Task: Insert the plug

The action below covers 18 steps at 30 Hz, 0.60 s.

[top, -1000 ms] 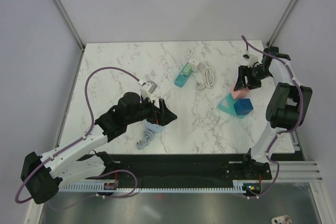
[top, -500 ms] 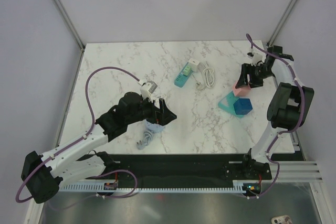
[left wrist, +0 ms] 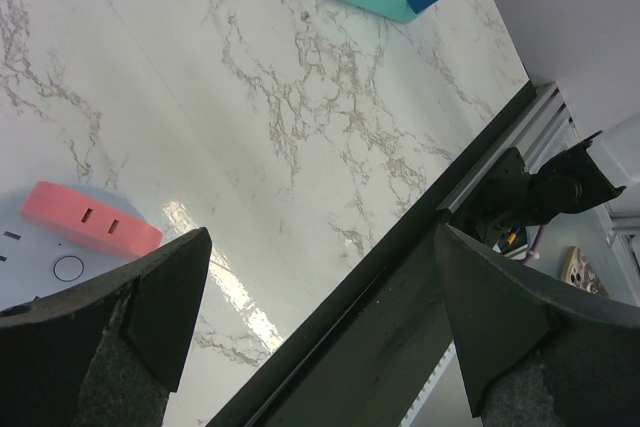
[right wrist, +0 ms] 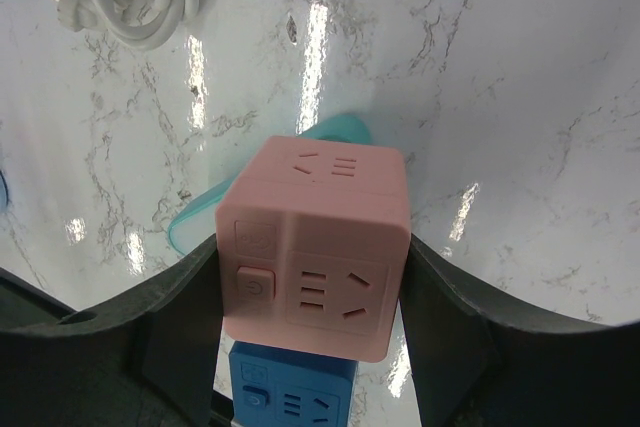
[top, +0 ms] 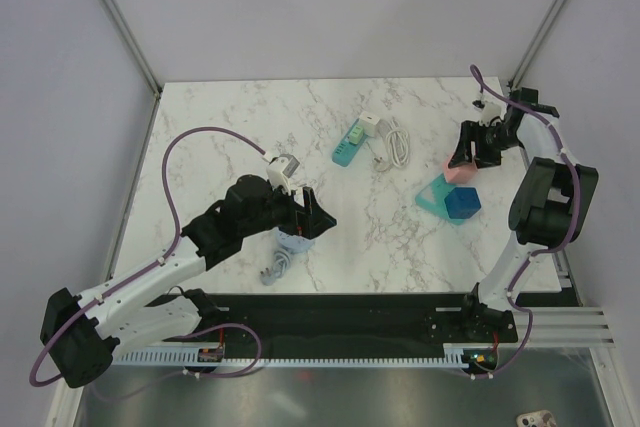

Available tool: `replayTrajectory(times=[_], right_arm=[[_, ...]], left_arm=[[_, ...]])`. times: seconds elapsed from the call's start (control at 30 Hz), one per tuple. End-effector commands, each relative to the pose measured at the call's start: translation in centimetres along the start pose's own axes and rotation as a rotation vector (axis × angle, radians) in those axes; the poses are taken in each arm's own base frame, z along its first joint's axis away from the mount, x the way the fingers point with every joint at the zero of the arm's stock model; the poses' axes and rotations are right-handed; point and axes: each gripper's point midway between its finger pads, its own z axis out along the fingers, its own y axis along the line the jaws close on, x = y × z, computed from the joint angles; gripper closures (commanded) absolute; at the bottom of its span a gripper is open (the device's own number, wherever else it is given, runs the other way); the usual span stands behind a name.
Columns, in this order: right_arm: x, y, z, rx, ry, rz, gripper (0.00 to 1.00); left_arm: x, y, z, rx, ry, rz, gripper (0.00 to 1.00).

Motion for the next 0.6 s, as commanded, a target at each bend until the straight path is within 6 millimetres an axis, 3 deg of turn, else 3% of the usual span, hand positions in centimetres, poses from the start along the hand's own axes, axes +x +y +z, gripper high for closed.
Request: replayTrajectory(times=[0.0, 0.57], right_arm=[[-0.09, 0.23, -0.30, -0.006, -0.019, 0.009, 1.00], [-0.08, 1.18, -0.88, -0.030, -0.036, 0.004, 1.00]], left_arm=[[-1.86, -0.69, -0.21, 0.008, -0.051, 0.046, 0.00], [-1.94, -0.62, -0.42, 0.004, -0.062, 0.042, 0.00]])
